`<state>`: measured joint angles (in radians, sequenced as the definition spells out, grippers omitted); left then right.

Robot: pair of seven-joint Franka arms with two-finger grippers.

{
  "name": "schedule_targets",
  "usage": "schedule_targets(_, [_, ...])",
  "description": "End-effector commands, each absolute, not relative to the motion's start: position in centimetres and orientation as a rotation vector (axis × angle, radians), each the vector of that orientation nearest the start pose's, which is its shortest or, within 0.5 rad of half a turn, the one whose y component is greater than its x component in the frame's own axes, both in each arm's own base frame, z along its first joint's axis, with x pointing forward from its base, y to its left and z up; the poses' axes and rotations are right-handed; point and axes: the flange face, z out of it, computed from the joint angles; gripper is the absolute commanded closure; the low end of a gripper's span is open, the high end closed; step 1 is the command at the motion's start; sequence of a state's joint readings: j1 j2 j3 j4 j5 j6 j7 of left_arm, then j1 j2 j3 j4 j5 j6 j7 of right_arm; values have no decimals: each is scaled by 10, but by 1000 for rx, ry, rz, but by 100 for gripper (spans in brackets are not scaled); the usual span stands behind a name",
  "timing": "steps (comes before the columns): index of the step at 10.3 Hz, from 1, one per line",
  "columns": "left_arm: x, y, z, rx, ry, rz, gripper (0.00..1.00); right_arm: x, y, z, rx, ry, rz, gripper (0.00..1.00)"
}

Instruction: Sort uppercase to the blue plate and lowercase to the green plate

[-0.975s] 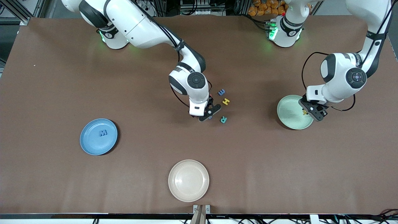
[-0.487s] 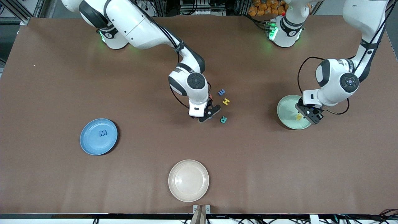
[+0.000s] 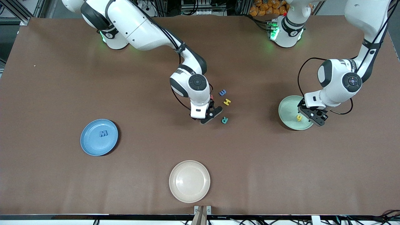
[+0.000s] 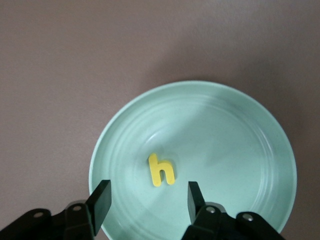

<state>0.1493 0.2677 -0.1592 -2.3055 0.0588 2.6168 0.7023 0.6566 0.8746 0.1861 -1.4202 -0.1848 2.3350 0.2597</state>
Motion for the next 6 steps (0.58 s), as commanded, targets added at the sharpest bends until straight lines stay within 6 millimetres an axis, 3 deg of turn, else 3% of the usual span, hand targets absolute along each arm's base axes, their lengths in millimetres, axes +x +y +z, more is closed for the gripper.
schedule_targets(1, [529,-25,256,-2967,1031,-104,27,512,532,181,-2945,-998,-85,38])
schedule_targets(5, [527,-46,276,-3043,804,-106,18,511,531,178,-2945,-995,-83,44])
schedule_targets(6, [528,-49,281,-3068,706,-112,17,510,532,177,-2945,-998,-80,51])
